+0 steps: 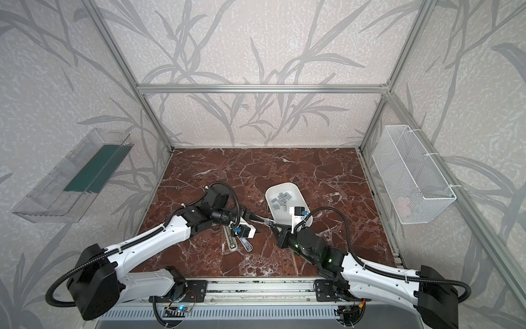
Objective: Load the staples into the stapler
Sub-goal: 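Pull the white stapler's top open with the right gripper while left holds base, then release the top with the right gripper while the left lowers the white stapler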
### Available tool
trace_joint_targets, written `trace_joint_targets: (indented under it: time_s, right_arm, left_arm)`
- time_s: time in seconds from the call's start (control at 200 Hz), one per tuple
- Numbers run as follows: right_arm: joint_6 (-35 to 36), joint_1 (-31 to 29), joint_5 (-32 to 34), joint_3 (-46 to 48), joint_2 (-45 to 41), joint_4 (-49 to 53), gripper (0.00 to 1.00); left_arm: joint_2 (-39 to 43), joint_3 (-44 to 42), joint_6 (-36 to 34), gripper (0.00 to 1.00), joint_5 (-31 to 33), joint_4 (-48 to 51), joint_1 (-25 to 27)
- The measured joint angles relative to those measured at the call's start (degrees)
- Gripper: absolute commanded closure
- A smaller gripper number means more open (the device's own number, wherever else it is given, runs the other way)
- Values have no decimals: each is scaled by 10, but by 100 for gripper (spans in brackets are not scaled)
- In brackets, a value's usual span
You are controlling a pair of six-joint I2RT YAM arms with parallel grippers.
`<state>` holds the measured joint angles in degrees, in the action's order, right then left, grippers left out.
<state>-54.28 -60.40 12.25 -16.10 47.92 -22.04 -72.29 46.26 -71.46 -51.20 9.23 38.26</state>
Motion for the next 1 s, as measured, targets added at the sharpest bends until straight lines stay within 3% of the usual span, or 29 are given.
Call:
trace_joint_targets:
  time_s: [0.585,0.66,0.86,1.0]
  right_arm:
    - [0,0,-18,0,6,-22,100]
    - [-1,0,-18,0,9,-21,100]
    - [-3,-2,-20,0,10,-22,100]
    - [-4,-2,-20,0,10,-22,100]
  left_arm:
    - [-44,24,70,60,66,-9,37]
    - [-48,25,71,65,71,-9,41]
    - [-51,39,71,95,87,-5,43]
    - [-51,41,71,98,92,-1,45]
